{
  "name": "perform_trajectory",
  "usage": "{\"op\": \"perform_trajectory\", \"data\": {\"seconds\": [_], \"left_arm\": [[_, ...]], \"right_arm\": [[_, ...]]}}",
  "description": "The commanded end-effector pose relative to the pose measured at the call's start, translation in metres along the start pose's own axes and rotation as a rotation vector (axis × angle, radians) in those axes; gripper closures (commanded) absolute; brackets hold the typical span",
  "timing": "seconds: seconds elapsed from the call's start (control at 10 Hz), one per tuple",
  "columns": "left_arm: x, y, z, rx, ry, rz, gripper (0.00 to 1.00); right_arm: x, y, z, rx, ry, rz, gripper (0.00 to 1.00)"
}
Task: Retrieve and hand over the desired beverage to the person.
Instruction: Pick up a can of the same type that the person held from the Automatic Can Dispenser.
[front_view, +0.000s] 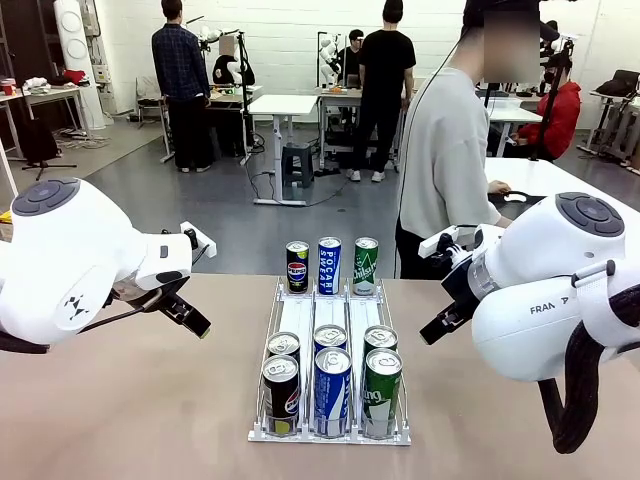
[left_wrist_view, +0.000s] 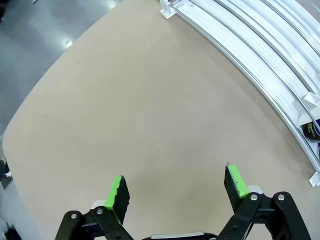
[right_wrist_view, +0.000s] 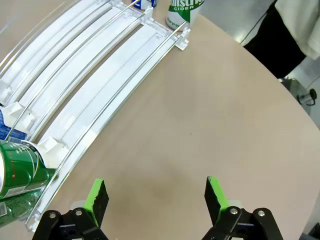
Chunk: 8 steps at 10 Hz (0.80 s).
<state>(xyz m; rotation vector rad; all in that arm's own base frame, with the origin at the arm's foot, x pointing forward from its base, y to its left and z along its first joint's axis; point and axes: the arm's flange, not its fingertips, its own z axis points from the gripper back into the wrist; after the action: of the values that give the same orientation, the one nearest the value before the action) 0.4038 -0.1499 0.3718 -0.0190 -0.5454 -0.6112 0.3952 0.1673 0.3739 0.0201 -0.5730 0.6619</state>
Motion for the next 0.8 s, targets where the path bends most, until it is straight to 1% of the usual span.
{"op": "perform_trajectory", "data": {"seconds": [0.0, 0.6, 0.7], "left_arm": [[0.000, 0.000, 0.000, 0.000, 0.000, 0.000, 0.00], [0.000, 0.000, 0.000, 0.000, 0.000, 0.000, 0.00], [0.000, 0.000, 0.000, 0.000, 0.000, 0.000, 0.00]], "right_arm": [[0.000, 0.000, 0.000, 0.000, 0.000, 0.000, 0.00], [0.000, 0.000, 0.000, 0.000, 0.000, 0.000, 0.00], [-0.001, 0.013, 0.051, -0.060, -0.087, 0.042, 0.00]]}}
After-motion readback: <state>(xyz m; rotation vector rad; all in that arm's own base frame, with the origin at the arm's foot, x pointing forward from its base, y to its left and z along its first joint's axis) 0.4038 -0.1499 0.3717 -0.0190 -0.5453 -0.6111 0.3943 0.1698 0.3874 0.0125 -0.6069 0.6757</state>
